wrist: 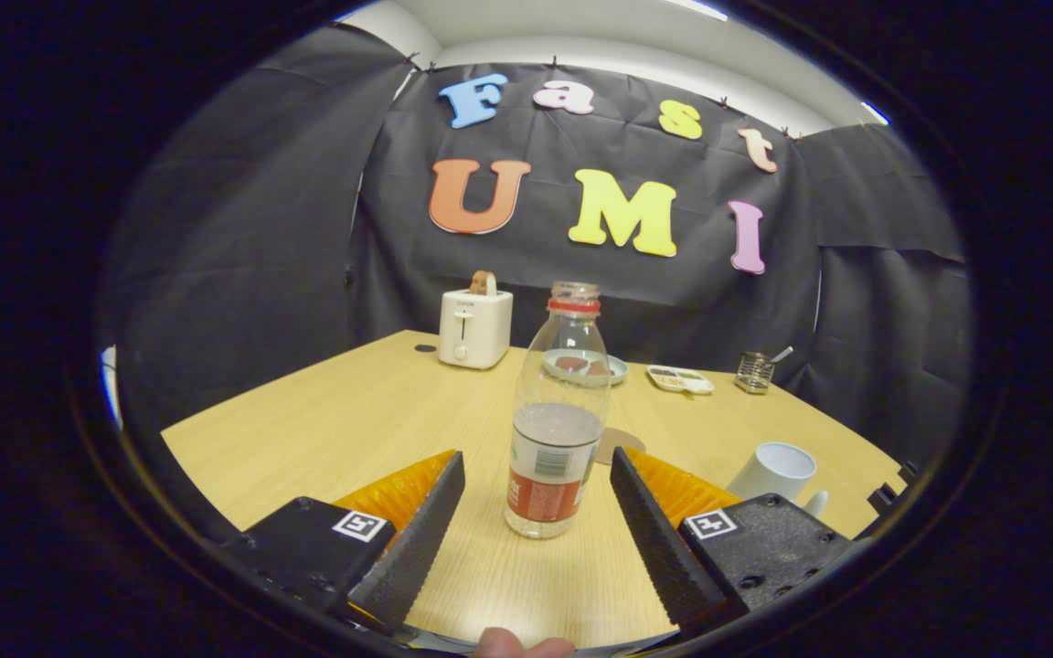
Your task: Take the bottle from table, then pour the juice into the cup, finally place the bottle on the coaster
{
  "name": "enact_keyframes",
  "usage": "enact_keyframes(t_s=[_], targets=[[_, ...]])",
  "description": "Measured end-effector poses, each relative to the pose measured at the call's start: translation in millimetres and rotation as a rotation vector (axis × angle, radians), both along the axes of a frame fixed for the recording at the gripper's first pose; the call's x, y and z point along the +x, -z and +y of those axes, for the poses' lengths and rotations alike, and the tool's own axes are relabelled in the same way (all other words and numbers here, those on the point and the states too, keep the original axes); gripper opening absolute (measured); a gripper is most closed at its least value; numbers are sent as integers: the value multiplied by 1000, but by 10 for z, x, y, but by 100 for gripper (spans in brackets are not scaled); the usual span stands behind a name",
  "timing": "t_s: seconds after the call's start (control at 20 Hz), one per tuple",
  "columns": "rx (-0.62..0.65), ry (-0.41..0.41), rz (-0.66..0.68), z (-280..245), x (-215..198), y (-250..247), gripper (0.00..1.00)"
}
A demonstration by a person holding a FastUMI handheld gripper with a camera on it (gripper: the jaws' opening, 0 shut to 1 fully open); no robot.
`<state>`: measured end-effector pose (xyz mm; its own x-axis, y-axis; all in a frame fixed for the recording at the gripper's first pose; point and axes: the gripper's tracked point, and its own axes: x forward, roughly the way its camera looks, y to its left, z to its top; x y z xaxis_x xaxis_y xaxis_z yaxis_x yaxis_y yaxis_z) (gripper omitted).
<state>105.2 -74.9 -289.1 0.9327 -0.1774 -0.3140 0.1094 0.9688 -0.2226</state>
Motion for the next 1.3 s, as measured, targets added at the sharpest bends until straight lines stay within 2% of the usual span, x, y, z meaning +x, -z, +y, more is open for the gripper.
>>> enact_keyframes(t_s=[0.25, 0.55, 0.7, 0.8, 1.0, 1.15, 1.3], targets=[[-32, 25, 18, -155, 234, 172, 100], [-9, -13, 25, -130, 483, 211, 100], [-10, 3, 17, -189, 499, 234, 90], [47, -5, -1, -142, 497, 196, 84], [141, -13, -1, -117, 407, 108, 79], [311, -103, -47, 108, 362, -143, 78], [439, -109, -88, 76, 303, -393, 77]])
